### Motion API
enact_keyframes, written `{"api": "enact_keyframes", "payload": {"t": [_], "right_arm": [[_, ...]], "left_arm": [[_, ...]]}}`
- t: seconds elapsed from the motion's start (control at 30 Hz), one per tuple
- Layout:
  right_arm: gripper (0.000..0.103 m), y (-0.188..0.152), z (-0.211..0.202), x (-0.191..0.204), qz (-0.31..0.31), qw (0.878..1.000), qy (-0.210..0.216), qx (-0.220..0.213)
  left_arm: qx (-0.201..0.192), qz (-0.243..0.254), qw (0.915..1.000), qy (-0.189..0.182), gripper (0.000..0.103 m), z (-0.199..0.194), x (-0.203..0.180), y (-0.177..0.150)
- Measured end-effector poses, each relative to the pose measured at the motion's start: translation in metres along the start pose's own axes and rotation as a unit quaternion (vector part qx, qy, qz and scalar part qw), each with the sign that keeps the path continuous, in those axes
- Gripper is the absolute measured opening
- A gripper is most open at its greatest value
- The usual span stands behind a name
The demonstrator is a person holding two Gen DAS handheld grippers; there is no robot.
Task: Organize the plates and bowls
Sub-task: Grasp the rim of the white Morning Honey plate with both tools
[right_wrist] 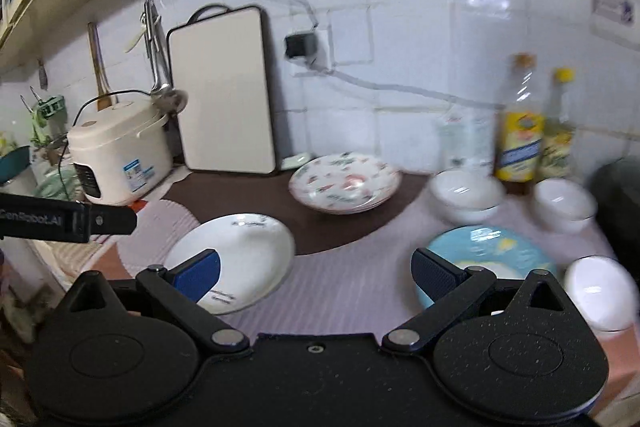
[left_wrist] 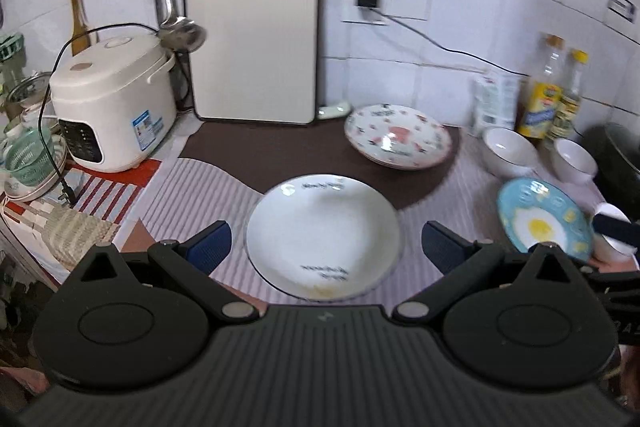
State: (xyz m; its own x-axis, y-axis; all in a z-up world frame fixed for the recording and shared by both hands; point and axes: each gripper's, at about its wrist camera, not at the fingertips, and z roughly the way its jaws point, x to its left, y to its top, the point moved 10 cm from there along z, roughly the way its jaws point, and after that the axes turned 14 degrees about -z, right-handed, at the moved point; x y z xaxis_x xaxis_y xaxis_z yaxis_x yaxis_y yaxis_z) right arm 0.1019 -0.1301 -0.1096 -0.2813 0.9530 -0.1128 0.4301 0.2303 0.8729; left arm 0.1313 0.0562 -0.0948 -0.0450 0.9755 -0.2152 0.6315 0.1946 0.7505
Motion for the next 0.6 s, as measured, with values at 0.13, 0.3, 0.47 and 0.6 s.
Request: {"api": "enact_keyframes", "payload": {"t": [0.13,0.3,0.47,0.6], "right_arm": [[0.102,-0.005,0.049,0.013,0.001,0.999,0.033,-0.004],[0.102,-0.022,0.098,0.025,0.022,0.998,0.056,0.012],[0.097,-0.039,0.142,0.034,0.019,0.999,0.039,0.027],[0.089,-0.046,0.166,0.041,0.006,0.999,0.032,0.037]], "left_arm": [[0.006,0.004,0.9999,0.013,0.101,0.034,0.021,0.003],[0.028,0.003,0.9989,0.037,0.101,0.083,0.05,-0.003],[0.05,-0.052,0.9968,0.034,0.1,0.127,0.081,-0.015],[0.036,-0.039,0.9977,0.043,0.1,0.15,0.093,-0.018]]}}
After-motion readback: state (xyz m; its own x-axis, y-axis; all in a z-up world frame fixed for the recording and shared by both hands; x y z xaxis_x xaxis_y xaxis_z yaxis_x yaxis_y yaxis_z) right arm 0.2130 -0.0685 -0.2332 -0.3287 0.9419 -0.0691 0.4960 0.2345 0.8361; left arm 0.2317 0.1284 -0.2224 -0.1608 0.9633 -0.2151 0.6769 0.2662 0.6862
